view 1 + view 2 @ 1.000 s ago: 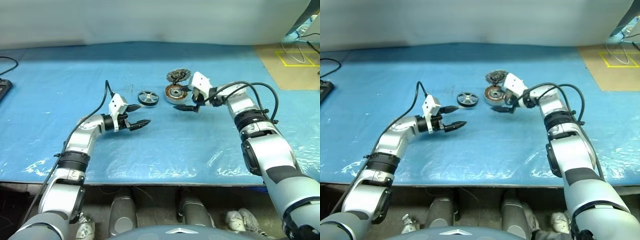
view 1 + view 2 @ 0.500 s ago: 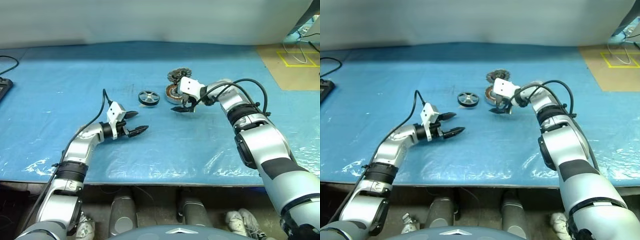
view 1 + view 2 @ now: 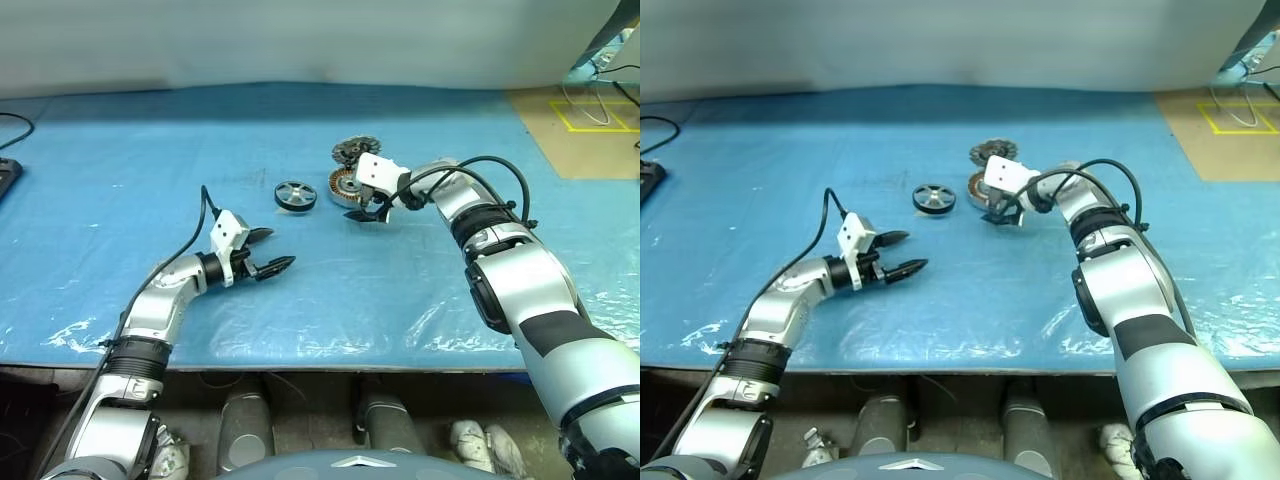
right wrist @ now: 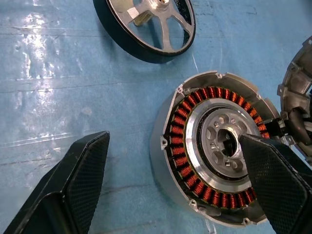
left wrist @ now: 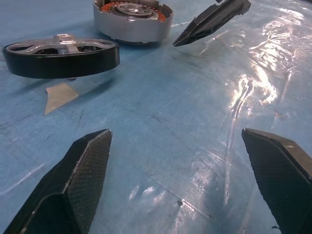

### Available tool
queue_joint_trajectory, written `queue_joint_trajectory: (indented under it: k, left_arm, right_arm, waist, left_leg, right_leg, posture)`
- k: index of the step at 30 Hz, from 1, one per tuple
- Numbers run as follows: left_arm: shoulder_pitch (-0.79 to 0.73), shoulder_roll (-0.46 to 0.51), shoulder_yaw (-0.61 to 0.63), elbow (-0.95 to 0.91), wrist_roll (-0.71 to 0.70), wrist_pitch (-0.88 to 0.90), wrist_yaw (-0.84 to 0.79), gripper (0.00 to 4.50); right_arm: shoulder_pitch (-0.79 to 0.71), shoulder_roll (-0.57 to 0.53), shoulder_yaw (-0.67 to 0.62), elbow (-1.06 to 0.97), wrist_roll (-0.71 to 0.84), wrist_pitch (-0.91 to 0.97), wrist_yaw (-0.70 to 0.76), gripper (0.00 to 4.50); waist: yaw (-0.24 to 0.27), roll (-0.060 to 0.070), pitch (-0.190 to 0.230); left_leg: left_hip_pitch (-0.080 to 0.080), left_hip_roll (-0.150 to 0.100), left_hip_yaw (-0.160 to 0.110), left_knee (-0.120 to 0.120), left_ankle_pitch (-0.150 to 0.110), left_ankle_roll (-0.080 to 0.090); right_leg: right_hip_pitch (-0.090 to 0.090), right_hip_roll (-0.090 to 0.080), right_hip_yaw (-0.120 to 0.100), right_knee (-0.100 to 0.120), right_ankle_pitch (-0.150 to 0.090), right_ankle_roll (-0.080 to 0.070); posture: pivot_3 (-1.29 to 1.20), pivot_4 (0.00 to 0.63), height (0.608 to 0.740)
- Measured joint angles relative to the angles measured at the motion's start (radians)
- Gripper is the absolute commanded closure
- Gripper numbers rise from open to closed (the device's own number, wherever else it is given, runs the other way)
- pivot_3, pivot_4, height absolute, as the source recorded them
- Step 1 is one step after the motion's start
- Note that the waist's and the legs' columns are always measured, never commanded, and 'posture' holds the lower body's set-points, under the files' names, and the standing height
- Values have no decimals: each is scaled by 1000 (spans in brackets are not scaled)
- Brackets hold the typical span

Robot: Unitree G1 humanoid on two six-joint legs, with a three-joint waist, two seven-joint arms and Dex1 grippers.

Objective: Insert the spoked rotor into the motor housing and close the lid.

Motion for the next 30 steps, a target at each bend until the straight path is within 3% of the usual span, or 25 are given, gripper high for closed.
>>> queue_joint_trajectory:
  k: [11,25,28,30]
  left_arm:
    - [19,18,6,-7,-2,-1,6,0]
    - [44,18,23,7,0,-31,9,0]
    - [44,18,23,15,1,-39,9,0]
    - [44,18,22,23,1,-40,9,0]
  right_arm:
    - [0,24,-17,19,-11,55,-87,25]
    - [2,41,-4,17,-69,58,-77,25]
    - [2,42,-3,13,-74,76,-77,623]
    - [2,41,-2,6,-76,89,-76,1273]
  waist:
    - [0,0,0]
    - [0,0,0]
    - [0,0,0]
    - [0,0,0]
  left_leg:
    - [0,0,0,0,0,0]
    - [2,0,0,0,0,0]
    - [4,0,0,0,0,0]
    - [6,0,0,0,0,0]
  right_leg:
    - [0,0,0,0,0,0]
    - [2,0,0,1,0,0]
    - [4,0,0,1,0,0]
    - [6,0,0,1,0,0]
  posture:
    - [0,150,740]
    - [0,150,740]
    - [0,150,740]
    - [0,150,740]
